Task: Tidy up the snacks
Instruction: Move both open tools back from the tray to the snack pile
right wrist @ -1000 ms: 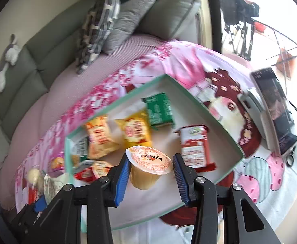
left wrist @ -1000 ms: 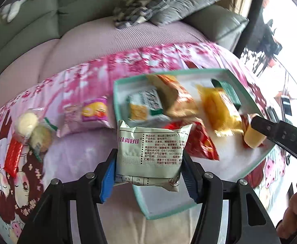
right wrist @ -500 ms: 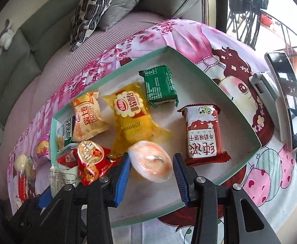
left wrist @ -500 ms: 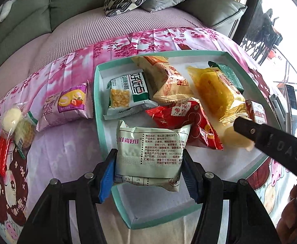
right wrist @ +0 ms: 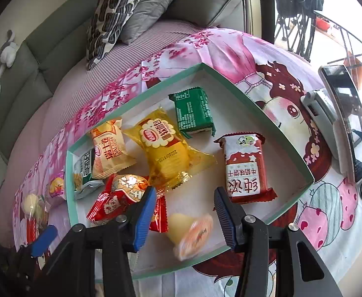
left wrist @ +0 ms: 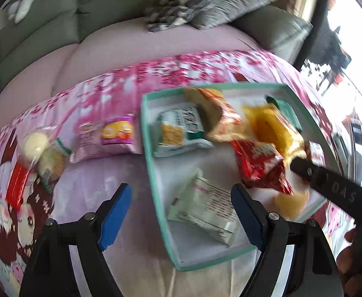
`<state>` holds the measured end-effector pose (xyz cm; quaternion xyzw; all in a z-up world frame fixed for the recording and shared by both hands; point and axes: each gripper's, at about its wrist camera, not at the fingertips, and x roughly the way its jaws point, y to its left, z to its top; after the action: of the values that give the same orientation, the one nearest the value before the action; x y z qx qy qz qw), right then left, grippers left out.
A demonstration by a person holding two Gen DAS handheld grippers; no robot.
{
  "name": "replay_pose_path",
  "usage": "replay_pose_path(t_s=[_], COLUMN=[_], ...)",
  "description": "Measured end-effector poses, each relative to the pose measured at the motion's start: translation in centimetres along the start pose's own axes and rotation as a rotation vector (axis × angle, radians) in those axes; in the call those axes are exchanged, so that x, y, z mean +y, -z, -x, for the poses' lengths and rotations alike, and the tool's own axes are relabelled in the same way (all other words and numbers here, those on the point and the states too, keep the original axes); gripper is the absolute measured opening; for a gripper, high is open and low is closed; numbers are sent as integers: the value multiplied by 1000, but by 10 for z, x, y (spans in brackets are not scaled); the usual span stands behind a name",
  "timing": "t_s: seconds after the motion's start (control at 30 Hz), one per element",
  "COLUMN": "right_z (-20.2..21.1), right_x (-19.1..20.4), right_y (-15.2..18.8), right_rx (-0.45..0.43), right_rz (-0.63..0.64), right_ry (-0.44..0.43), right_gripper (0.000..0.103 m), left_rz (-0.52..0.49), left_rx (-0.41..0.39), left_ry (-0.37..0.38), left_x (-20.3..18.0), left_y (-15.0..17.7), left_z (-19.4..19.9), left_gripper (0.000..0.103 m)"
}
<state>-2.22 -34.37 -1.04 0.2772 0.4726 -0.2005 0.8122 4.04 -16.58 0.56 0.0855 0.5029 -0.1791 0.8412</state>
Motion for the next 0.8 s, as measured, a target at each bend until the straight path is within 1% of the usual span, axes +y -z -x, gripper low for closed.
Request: replay_pose_path(t_s=[0.1, 0.2, 0.23, 0.27, 0.3, 0.33, 0.37, 0.4, 0.47, 0.67, 0.8], right_z=[-1, 2, 3, 4, 4, 4, 5, 5, 6, 6, 5], right_x=[7, 18, 23, 26, 30, 34, 38, 41, 46, 50, 53], right_y=[1, 3, 4, 5, 5, 6, 7, 7, 8, 9, 10], right_rx=[6, -7, -14, -18, -21, -25, -29, -33, -43, -60, -61], right_rz=[29, 69, 86, 95, 107, 120, 136, 149, 164, 184, 194], right_ry=[-9, -15, -23, -27, -31, -35, -38, -39, -45, -28, -25], right_gripper=[53, 55, 57, 59, 60, 64, 68, 70, 78, 90, 91], left_rz=[105, 191, 213, 236, 260, 281, 303, 322, 348, 385, 397], left_rx=[-12, -21, -22, -20, -17, -13, -8, -2, 9, 33, 37], left_ry=[-27, -73, -84, -95, -105, -115, -126, -137, -148, -159, -167], left_x=[26, 52, 58, 65, 72, 78, 83, 88, 94, 101, 103], left_y=[-6, -8, -9, -9, -8, -7, -7, -5, -3, 1, 2], left_z=[2, 5, 5, 5, 3, 3, 2, 2, -1, -7, -9], left_gripper=[83, 83, 83, 86, 91, 93, 94, 94, 94, 94, 94])
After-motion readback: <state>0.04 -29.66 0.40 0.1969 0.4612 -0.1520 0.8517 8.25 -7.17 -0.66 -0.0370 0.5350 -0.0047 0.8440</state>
